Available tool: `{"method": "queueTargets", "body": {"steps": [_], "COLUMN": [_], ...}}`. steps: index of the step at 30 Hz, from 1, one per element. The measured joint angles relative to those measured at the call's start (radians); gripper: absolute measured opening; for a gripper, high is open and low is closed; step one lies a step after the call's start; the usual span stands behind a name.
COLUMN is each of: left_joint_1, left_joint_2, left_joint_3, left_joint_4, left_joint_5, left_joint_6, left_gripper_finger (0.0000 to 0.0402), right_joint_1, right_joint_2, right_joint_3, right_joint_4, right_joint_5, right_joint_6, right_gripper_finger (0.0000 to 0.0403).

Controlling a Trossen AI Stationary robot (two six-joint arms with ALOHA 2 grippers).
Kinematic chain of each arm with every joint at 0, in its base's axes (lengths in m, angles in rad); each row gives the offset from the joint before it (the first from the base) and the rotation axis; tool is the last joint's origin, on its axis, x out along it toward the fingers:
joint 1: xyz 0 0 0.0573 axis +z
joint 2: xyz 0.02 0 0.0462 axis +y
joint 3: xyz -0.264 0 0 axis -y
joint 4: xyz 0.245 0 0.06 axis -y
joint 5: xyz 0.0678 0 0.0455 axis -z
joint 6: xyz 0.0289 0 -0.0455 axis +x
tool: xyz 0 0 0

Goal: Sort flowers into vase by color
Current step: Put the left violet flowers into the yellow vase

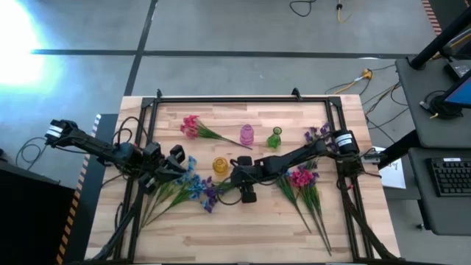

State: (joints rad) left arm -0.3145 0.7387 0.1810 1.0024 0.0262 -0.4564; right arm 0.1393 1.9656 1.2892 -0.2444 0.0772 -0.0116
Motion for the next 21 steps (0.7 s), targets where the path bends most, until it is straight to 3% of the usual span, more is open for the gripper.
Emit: {"method": "queueTargets", "body": {"steps": [8,21], "left_joint_1": [0.000,0.000], "left_joint_2": [0.000,-0.001], "left_joint_3": [0.000,0.000], "left_joint_4": [0.001,0.010], "left_joint_5": [-0.068,-0.071], "left_joint_6": [0.006,0.000], "left_gripper_finger": [0.0075,0.0075], "right_joint_1": [-0.020,-0.026], "right_joint_2": [0.000,0.000], "right_joint_3": [0.000,-0.002], "right_joint_4": [-0.001,-0.001], "right_joint_5": [0.000,0.000], "right_joint_6": [-0.033,-0.064], "right_gripper_finger": [0.0093,0.0022]}}
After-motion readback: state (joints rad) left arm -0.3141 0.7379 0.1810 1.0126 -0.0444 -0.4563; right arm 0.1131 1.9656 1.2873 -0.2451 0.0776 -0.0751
